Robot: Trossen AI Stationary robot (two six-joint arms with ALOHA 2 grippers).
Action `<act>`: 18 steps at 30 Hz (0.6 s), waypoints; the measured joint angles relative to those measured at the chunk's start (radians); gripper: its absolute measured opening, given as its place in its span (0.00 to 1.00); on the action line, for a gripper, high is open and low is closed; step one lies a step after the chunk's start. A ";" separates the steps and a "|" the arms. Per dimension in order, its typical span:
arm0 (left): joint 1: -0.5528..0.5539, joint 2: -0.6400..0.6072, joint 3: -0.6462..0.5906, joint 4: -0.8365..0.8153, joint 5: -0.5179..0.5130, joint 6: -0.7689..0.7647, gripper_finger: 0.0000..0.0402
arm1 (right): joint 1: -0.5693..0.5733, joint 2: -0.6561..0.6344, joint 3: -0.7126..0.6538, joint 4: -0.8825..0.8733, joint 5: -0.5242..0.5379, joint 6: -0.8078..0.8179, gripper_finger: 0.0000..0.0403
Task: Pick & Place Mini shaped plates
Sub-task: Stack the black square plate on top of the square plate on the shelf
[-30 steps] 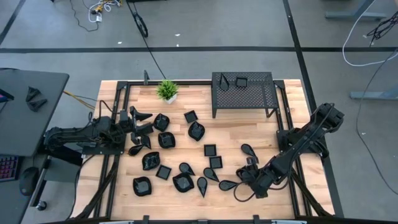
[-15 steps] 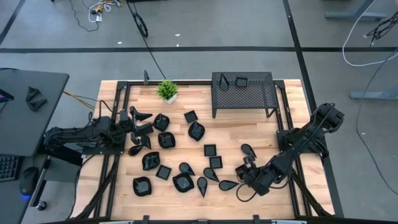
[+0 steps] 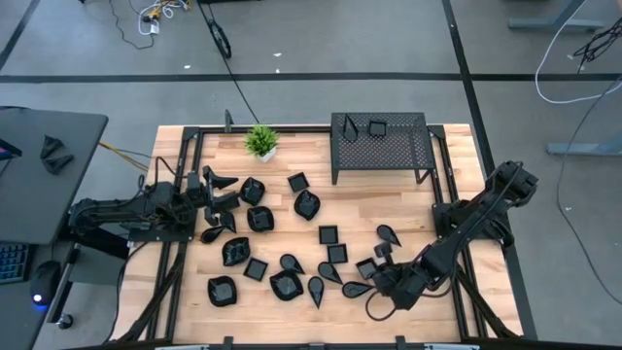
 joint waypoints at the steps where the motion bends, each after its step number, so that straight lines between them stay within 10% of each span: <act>1: 0.000 0.000 0.000 0.000 0.000 0.000 0.63 | -0.004 -0.001 0.024 -0.021 0.011 -0.007 0.05; 18: 0.000 0.000 0.000 0.000 0.000 -0.001 0.63 | -0.398 -0.173 0.324 -0.329 0.242 -0.445 0.03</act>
